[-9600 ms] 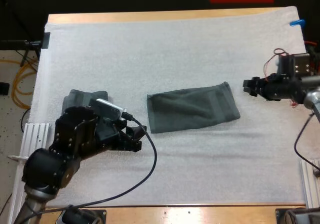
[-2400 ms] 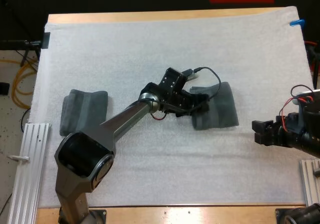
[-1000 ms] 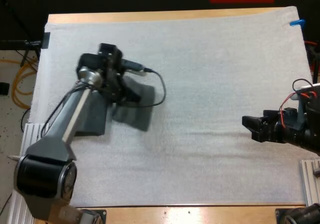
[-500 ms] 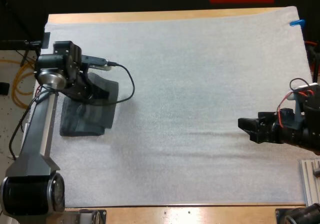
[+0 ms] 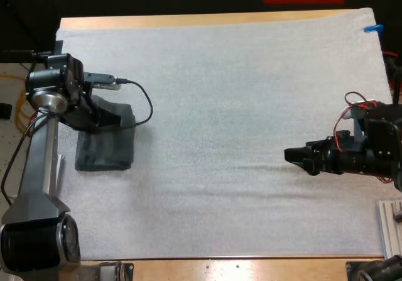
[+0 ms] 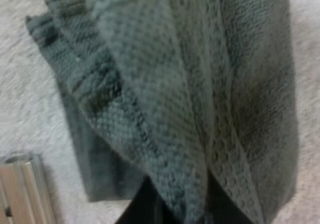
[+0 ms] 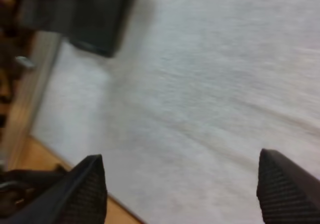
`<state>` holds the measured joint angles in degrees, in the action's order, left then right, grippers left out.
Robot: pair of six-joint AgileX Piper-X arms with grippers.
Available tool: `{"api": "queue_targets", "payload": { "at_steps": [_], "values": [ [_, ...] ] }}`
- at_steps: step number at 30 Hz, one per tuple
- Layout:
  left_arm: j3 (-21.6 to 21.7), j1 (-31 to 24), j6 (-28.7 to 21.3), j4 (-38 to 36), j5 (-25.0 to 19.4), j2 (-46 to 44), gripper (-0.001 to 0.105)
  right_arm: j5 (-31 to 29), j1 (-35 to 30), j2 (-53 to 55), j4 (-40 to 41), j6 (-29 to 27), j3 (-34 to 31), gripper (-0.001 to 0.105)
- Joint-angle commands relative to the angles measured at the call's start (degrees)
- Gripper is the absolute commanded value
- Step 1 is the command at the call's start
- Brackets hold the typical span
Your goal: Pick towel from pile fold and stack
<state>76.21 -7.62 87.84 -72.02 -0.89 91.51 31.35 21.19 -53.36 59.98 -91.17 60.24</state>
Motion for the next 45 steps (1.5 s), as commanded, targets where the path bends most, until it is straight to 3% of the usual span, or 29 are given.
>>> {"api": "queue_targets", "payload": {
  "at_steps": [1,8,14,19,26,29,34,37,43,45],
  "values": [
    [0.1,-0.3,-0.3,-0.2,-1.5,0.0,0.0,3.1,-0.2,0.1,-2.0,-0.1,0.1,0.062],
    [0.1,-0.6,-0.3,0.1,-1.5,2.4,0.0,8.1,-0.2,-0.1,-5.8,0.1,0.1,0.062],
    [0.1,-0.6,-0.3,0.1,-3.2,5.4,0.016,11.1,-0.2,-0.1,-5.9,0.1,0.1,0.062],
    [0.1,-0.6,-0.3,0.5,-9.4,6.5,0.045,11.0,-0.2,-0.1,-6.2,0.1,0.1,0.062],
    [0.1,-0.6,-0.3,1.8,-17.8,6.3,0.049,11.0,-0.2,-0.1,-6.3,0.1,0.1,0.062],
    [0.1,-0.6,0.0,1.8,-16.5,5.8,0.049,11.0,-0.2,-0.1,-6.3,0.1,0.1,0.062],
    [0.1,-0.6,0.9,0.8,-5.7,4.9,0.049,11.0,-0.2,-0.1,-6.3,0.1,0.1,0.062],
    [-1.6,-0.6,1.6,1.3,-1.8,4.9,0.049,11.0,-0.2,-0.1,-6.3,0.1,0.1,0.062],
    [-10.8,-0.6,3.2,10.1,-0.2,5.2,0.049,11.0,-0.2,-0.1,-6.3,0.1,0.1,0.062],
    [-11.8,-0.6,3.4,11.3,-0.2,5.3,0.049,11.0,-0.2,-0.1,-6.3,0.1,0.1,0.062]
  ]
}}
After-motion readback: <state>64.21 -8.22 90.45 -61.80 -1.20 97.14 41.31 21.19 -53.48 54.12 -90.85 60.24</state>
